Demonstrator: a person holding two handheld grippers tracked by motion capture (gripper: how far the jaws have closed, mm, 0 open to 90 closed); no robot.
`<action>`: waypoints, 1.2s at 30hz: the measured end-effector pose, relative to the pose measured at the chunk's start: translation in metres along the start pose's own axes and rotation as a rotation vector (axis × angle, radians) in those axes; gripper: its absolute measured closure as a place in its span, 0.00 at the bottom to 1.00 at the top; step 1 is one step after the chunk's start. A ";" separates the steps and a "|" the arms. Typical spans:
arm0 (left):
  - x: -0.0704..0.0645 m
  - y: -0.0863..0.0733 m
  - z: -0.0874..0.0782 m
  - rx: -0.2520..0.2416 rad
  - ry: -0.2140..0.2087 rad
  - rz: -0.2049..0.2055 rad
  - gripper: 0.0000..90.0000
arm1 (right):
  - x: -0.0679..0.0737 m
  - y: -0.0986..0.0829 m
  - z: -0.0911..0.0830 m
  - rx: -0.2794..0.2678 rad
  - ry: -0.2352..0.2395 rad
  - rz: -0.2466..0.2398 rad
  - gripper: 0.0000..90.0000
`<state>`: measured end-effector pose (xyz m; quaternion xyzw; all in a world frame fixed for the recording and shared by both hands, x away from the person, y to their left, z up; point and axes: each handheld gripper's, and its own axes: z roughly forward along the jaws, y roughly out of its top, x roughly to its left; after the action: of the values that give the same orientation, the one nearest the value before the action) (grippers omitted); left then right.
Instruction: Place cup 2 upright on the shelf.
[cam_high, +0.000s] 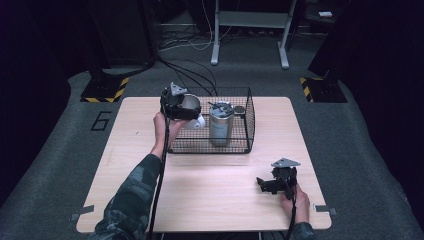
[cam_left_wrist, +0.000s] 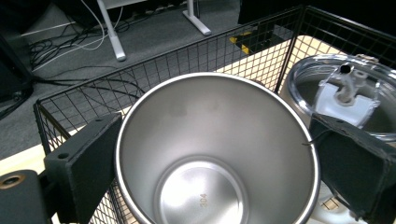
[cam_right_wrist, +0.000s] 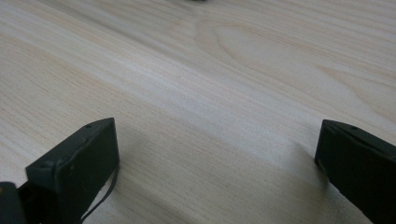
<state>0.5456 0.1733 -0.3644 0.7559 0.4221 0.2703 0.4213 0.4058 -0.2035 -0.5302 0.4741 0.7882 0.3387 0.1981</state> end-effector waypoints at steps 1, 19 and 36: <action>0.000 -0.001 0.002 -0.002 0.003 -0.007 0.07 | 0.000 0.000 0.000 0.001 -0.003 -0.002 0.00; 0.000 -0.007 0.022 0.041 0.029 -0.016 0.07 | 0.000 0.000 0.000 0.000 0.001 0.001 0.00; -0.001 -0.020 0.034 0.072 0.026 -0.030 0.07 | 0.000 0.000 0.000 0.001 -0.001 -0.002 0.00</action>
<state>0.5635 0.1642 -0.3986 0.7605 0.4484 0.2584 0.3923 0.4058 -0.2036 -0.5303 0.4737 0.7887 0.3380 0.1985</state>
